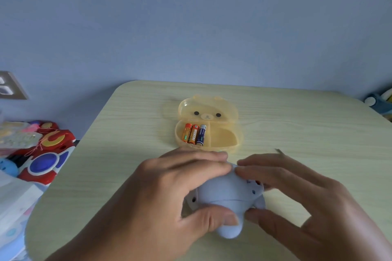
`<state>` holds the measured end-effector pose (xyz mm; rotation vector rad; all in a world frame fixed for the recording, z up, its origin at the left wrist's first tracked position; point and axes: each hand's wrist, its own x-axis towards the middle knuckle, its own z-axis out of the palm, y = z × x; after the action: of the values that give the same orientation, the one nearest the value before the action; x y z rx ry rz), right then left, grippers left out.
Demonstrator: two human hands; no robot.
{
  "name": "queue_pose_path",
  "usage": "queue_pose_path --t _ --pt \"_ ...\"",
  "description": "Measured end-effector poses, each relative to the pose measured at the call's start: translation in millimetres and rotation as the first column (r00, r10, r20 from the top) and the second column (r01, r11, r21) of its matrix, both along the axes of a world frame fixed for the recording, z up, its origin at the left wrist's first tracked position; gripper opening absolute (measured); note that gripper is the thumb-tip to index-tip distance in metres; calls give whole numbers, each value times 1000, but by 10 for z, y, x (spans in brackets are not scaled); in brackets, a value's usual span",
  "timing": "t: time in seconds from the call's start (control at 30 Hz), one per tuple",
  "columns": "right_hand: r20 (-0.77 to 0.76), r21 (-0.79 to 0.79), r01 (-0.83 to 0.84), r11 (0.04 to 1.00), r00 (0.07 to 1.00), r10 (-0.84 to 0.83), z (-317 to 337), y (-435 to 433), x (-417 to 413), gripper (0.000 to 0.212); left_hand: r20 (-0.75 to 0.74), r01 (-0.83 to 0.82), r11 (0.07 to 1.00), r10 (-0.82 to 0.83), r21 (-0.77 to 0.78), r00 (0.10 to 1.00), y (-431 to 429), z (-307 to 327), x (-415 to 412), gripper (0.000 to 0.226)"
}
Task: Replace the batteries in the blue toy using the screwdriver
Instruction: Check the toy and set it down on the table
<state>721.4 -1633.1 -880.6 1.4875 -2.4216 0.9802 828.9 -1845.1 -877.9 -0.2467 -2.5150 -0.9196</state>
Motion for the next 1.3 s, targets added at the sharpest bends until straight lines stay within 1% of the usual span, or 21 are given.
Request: queue_pose_path --t 0.03,0.07,0.1,0.13,0.17,0.2,0.23,0.27,0.3,0.37,0.4,0.47,0.5,0.53,0.63,0.7,0.77,0.83,0.97,1.1,1.3 --pt "24 -11 3 1000 1000 -3 5 0 11 38 23 -5 999 4 43 1000 20 56 15 48" --pt "81 -37 4 999 997 -1 10 3 26 38 101 8 992 -21 129 995 70 88 146 37" --pt "176 -75 12 997 984 1 37 4 50 36 173 24 988 -50 149 984 89 144 266 18" --pt "297 -126 22 992 955 17 87 -2 81 33 204 -36 979 -6 200 979 43 83 261 5" --pt "409 -166 25 986 911 45 128 -5 100 28 270 -115 951 35 286 962 15 73 227 10" --pt "480 -195 27 981 874 71 153 -15 104 29 294 -110 956 27 272 956 2 43 181 18" --pt "516 -198 26 980 853 81 163 -31 97 36 266 7 991 -44 137 963 4 38 163 39" --pt "554 -192 38 981 829 76 173 -52 97 42 237 84 986 -117 147 964 4 14 49 58" --pt "588 -198 53 979 806 75 175 -62 101 42 180 -41 992 18 120 983 -1 33 -19 73" --pt "671 -250 103 963 735 96 165 -66 100 36 145 -7 977 -24 212 989 -31 -43 53 82" --pt "692 -263 112 958 714 106 162 -53 101 38 124 -16 969 -16 248 992 -62 -105 44 83" --pt "701 -242 59 969 700 132 164 -20 87 58 113 -26 954 -8 299 994 -49 -109 -10 83" --pt "687 -215 27 976 715 131 160 -12 77 69 118 -25 943 -15 331 993 -53 -113 -10 82" --pt "638 -192 -3 981 759 127 164 -18 79 74 126 -28 934 -19 356 992 -58 -104 1 81" --pt "436 -171 11 985 898 65 170 -69 59 67 131 -11 923 -43 385 990 -112 -75 15 78" --pt "318 -139 1 990 947 43 204 -160 61 62 153 -18 931 -41 366 987 -213 10 27 76" --pt "164 -82 -2 997 986 15 289 -305 27 59 140 -33 952 -11 305 990 -400 118 32 73" --pt "47 -24 -12 1000 999 13 407 -508 -62 57 133 -58 965 25 255 991 -609 266 8 71" --pt "-19 117 -41 992 999 44 546 -1022 -322 61 181 -161 970 128 183 975 -1079 450 -109 69" --pt "-46 195 -56 979 997 66 448 -1524 -509 64 291 -273 930 197 248 936 -1456 374 -171 71" --pt "-84 277 -72 958 992 99 238 -1825 -550 64 344 -320 902 214 291 914 -1667 98 -128 53"
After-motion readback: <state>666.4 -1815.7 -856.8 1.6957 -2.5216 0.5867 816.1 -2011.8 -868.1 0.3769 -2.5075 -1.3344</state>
